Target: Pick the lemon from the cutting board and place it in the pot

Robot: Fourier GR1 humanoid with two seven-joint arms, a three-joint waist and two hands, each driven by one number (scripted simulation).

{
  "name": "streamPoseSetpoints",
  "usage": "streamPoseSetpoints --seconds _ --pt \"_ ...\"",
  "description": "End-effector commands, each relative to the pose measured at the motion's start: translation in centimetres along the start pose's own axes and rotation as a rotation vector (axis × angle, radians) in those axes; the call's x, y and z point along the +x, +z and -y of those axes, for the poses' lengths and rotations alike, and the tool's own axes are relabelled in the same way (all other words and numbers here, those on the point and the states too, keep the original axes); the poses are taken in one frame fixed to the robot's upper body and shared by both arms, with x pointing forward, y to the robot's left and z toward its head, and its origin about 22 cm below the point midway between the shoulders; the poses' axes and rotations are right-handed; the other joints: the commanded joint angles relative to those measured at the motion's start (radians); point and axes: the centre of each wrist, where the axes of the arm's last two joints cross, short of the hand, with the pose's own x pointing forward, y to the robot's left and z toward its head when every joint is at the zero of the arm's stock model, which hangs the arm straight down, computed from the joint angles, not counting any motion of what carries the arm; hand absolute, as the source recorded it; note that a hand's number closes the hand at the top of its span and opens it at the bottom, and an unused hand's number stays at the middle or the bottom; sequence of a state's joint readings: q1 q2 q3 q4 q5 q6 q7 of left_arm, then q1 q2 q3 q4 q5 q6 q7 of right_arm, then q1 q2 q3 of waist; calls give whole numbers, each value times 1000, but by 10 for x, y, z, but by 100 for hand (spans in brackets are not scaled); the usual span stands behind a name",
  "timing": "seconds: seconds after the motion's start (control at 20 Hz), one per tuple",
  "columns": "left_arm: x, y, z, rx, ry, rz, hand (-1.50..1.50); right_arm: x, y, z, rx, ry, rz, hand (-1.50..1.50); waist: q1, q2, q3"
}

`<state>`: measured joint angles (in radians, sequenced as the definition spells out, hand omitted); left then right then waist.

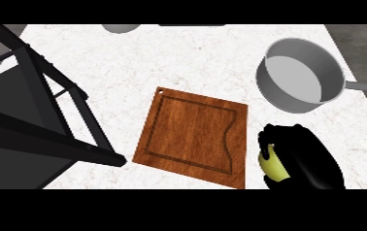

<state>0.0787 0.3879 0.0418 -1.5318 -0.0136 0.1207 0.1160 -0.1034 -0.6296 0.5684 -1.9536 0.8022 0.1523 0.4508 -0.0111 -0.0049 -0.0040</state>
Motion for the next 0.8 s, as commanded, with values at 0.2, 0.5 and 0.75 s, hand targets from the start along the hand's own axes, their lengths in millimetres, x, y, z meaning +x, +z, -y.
streamPoseSetpoints --seconds 0.2,0.5,0.75 --pt "-4 5 10 -14 37 18 0 -5 31 80 -439 -13 -73 150 -5 0 3" --pt "11 -6 -3 8 8 40 0 -36 36 100 -520 -221 -96 150 6 3 5" --pt "13 -17 -3 -12 20 45 0 -63 26 128 -545 -294 -86 150 12 5 4"
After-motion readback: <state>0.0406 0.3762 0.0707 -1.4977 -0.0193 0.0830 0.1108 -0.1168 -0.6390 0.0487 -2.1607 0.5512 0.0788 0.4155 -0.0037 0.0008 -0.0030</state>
